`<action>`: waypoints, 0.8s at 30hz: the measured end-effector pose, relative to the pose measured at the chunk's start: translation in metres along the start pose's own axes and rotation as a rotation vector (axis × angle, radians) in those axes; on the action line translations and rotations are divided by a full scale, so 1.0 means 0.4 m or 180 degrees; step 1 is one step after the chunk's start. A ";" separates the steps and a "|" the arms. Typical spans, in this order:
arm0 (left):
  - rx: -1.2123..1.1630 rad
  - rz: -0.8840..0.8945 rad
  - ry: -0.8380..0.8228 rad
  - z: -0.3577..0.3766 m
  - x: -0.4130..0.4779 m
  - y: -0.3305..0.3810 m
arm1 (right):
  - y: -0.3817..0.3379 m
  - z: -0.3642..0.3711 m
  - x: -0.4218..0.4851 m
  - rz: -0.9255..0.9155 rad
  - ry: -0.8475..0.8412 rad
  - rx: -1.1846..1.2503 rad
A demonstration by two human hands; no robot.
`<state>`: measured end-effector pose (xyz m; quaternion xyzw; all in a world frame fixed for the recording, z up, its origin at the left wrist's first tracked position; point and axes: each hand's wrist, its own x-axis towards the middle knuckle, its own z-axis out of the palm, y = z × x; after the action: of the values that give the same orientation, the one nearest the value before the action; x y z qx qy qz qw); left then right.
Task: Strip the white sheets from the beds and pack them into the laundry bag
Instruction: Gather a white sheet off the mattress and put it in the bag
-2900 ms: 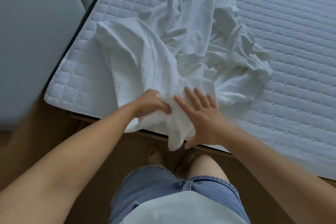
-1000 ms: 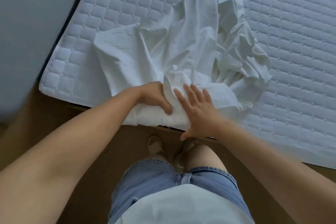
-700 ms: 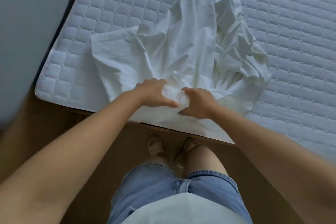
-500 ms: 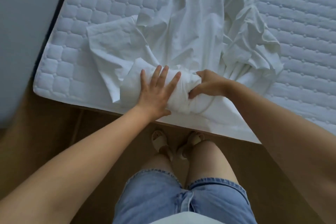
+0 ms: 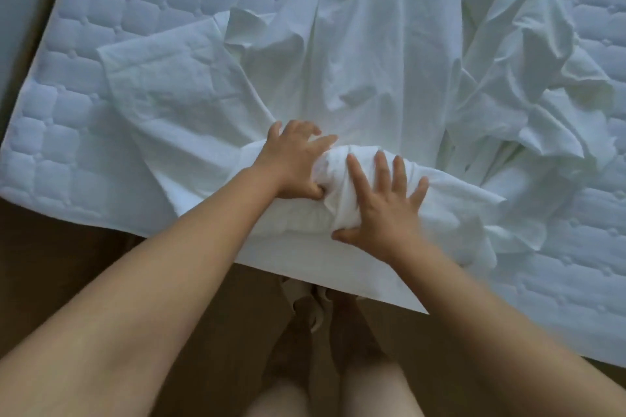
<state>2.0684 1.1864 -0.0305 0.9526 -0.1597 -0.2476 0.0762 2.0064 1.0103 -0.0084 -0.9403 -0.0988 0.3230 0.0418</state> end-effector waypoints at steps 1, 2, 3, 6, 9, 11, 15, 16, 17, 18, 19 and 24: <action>-0.0068 -0.0120 0.0393 0.005 -0.028 -0.023 | 0.001 0.001 0.025 0.0046 0.0125 0.0091; -0.0179 -0.0357 0.0792 0.012 -0.056 -0.052 | 0.005 -0.001 0.050 0.0077 0.0242 0.0157; -0.0277 -0.0696 0.1086 0.017 -0.079 -0.082 | 0.012 -0.006 0.069 0.0100 0.0314 0.0198; -0.1043 -0.2175 0.0942 0.029 -0.101 -0.170 | 0.025 -0.022 0.117 0.0121 0.0348 0.0222; -0.2276 -0.2997 0.0729 0.066 -0.058 -0.181 | 0.020 -0.033 0.142 0.0126 0.0321 0.0225; -0.2771 -0.3264 0.1014 0.098 -0.026 -0.157 | 0.020 -0.038 0.148 0.0130 0.0327 0.0260; -0.3219 -0.3339 0.1368 0.108 -0.002 -0.135 | 0.029 -0.041 0.141 0.0110 0.0406 0.0314; -0.3490 -0.3298 0.1347 0.105 0.000 -0.135 | 0.029 -0.041 0.138 0.0101 0.0412 0.0331; -0.3854 -0.3208 0.1354 0.098 0.003 -0.134 | 0.029 -0.040 0.135 0.0096 0.0418 0.0353; -0.4263 -0.3046 0.1418 0.091 0.007 -0.129 | 0.030 -0.038 0.131 0.0080 0.0407 0.0369; -0.4544 -0.2833 0.1478 0.086 0.012 -0.118 | 0.030 -0.040 0.125 0.0059 0.0385 0.0392; -0.3788 -0.1296 0.1088 -0.031 0.060 0.020 | 0.103 -0.091 0.083 -0.0321 0.0918 0.1863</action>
<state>2.0921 1.1715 -0.0287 0.7848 0.2028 -0.1482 0.5667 2.0610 0.9764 -0.0057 -0.9184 -0.0412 0.1987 0.3397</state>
